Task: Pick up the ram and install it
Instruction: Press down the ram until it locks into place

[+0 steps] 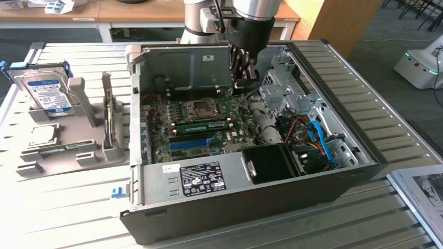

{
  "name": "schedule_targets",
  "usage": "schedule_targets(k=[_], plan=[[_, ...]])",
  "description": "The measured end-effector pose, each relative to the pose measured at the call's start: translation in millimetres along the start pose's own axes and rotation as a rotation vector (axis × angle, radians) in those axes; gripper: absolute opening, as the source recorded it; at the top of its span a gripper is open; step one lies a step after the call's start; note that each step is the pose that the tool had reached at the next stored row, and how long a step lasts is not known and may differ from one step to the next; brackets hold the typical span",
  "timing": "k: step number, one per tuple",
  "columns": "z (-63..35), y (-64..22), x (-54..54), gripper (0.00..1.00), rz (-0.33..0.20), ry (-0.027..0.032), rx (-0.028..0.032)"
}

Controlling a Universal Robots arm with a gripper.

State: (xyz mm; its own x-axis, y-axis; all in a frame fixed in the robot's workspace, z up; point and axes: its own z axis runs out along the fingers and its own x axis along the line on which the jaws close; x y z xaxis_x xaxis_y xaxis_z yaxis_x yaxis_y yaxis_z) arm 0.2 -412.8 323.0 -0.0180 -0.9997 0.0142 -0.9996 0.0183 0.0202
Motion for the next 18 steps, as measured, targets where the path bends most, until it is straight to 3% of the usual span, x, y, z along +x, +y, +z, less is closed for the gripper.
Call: schedule_targets(k=[18], plan=[[12.8, -0.3, -0.2, 0.1, 0.0, -0.0001, 0.0]])
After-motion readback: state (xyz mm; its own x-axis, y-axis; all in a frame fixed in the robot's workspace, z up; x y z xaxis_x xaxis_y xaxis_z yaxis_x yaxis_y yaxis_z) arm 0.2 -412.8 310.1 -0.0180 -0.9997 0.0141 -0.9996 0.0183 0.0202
